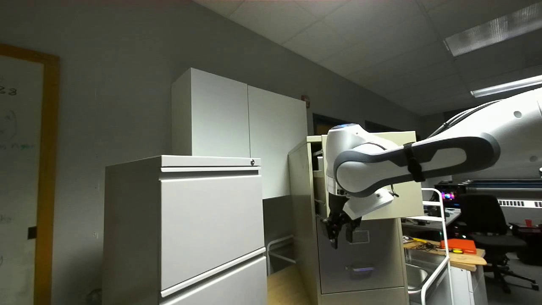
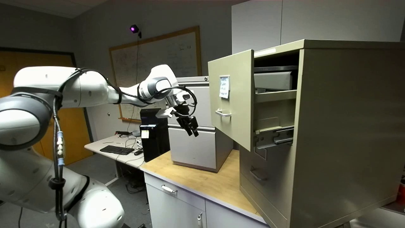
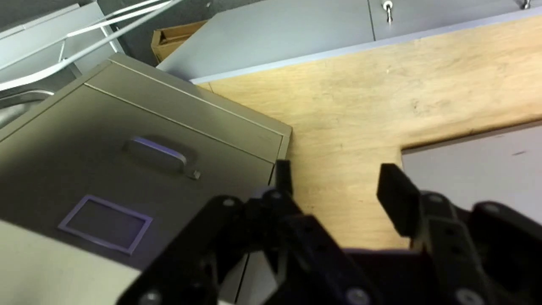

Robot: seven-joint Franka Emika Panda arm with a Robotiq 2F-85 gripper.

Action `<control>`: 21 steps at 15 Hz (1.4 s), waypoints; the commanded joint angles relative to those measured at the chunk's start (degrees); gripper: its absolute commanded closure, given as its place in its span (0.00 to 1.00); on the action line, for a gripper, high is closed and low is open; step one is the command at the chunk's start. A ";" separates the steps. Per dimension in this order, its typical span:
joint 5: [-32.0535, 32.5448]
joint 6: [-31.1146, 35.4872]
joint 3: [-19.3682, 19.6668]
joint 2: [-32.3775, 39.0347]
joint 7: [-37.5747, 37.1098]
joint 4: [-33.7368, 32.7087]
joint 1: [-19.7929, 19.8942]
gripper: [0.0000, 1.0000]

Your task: Close the top drawer

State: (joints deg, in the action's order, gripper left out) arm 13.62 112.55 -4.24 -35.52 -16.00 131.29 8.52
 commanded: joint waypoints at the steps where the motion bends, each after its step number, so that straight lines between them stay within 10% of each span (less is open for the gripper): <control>1: 1.97 1.62 -0.36 -2.20 -2.03 -1.67 0.49 0.73; 5: 3.37 5.85 0.59 -4.56 -2.69 -2.65 2.44 0.99; 21: 6.03 28.29 -4.80 -0.93 -26.89 -3.97 17.13 1.00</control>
State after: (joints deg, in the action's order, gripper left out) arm 16.91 135.57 -6.54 -39.66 -37.11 129.63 22.60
